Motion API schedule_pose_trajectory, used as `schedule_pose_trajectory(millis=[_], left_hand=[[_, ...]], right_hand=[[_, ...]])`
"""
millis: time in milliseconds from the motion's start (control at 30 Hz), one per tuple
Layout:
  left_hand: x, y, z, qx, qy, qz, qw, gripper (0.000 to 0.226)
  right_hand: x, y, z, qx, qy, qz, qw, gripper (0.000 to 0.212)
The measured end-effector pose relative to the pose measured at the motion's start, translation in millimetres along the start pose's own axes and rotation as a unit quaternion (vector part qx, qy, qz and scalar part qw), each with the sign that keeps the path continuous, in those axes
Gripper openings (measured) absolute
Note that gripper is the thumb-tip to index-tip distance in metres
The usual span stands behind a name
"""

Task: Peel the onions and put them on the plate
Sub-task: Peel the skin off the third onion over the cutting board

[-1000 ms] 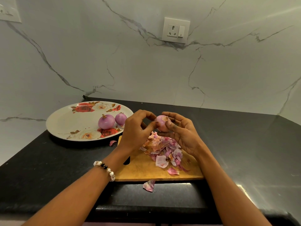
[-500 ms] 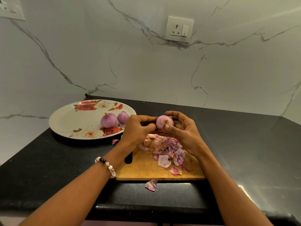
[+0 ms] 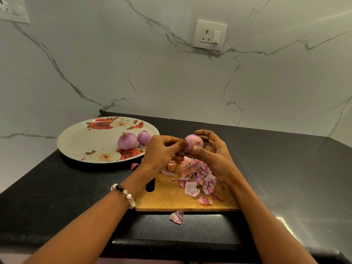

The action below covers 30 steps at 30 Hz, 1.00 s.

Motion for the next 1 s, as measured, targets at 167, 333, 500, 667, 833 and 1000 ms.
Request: schedule_pose_trajectory(millis=[167, 333, 500, 667, 833, 1000], left_hand=[[0, -6, 1, 0.024, 0.012, 0.04, 0.999, 0.021], [5, -6, -2, 0.023, 0.017, 0.025, 0.999, 0.014], [4, -2, -2, 0.014, 0.026, 0.045, 0.999, 0.013], [3, 1, -1, 0.013, 0.04, 0.082, 0.996, 0.011], [9, 1, -3, 0.033, 0.08, 0.134, 0.987, 0.014], [19, -4, -7, 0.063, 0.144, 0.121, 0.98, 0.015]], right_hand=[[-1, 1, 1, -0.014, -0.014, -0.034, 0.999, 0.052], [-1, 0, -1, 0.021, 0.013, 0.032, 0.999, 0.047], [-2, -2, 2, 0.056, 0.024, 0.126, 0.99, 0.037], [0, -7, 4, 0.098, 0.032, 0.178, 0.979, 0.027], [5, -13, 4, 0.126, 0.047, 0.203, 0.97, 0.025], [2, -6, 3, 0.092, 0.05, 0.178, 0.978, 0.034]])
Point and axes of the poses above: each hand's wrist, its own z-axis towards the middle knuckle, its own y-axis out of the palm, x = y × z, the point moved 8 cm from there along z, towards the middle knuckle, and after that the axes turned 15 degrees about -y, right-handed, at the moved point
